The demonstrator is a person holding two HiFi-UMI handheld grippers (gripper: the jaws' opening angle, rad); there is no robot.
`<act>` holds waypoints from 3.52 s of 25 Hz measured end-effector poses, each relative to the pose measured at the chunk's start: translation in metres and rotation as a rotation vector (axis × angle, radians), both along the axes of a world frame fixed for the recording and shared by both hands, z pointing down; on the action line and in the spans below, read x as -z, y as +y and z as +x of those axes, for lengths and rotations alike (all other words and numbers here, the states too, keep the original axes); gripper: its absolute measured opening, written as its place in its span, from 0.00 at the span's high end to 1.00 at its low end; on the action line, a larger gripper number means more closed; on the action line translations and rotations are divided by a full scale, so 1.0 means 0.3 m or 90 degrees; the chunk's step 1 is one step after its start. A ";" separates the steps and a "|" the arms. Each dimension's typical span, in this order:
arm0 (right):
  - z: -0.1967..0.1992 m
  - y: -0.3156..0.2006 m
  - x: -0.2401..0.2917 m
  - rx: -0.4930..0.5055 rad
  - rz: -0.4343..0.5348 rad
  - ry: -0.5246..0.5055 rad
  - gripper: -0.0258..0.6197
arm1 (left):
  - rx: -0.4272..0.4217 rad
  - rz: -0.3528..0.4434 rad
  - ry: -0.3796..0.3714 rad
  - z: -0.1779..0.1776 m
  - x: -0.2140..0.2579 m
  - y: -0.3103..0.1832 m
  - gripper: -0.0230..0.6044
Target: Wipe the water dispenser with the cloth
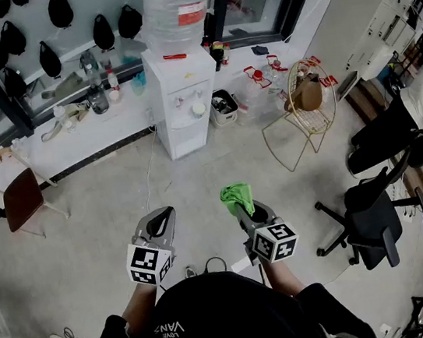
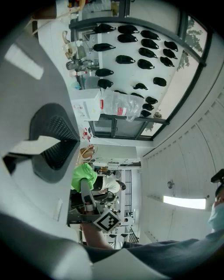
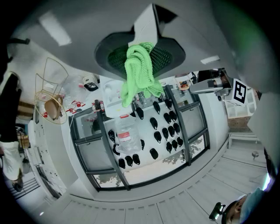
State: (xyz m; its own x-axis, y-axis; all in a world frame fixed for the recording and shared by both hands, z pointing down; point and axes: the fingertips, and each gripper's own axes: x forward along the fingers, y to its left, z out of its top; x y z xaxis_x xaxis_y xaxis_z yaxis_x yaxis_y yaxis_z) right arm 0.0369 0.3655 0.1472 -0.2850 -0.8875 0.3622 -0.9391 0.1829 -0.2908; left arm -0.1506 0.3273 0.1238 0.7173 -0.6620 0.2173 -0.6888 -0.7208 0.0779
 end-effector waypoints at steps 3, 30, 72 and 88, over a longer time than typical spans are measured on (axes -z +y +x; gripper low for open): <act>-0.019 -0.003 0.011 -0.005 0.010 -0.020 0.82 | -0.006 -0.005 -0.001 -0.011 -0.010 -0.008 0.96; 0.500 -0.514 -0.106 0.115 -0.033 -0.030 0.81 | 0.135 -0.020 -0.025 0.438 -0.058 -0.394 0.96; 0.290 -1.396 -1.066 0.174 -0.141 -0.013 0.81 | 0.148 -0.111 0.001 0.429 -1.061 -1.441 0.96; 0.052 -1.603 -1.573 0.320 -0.036 0.074 0.81 | 0.156 -0.088 0.031 0.417 -1.431 -1.398 0.96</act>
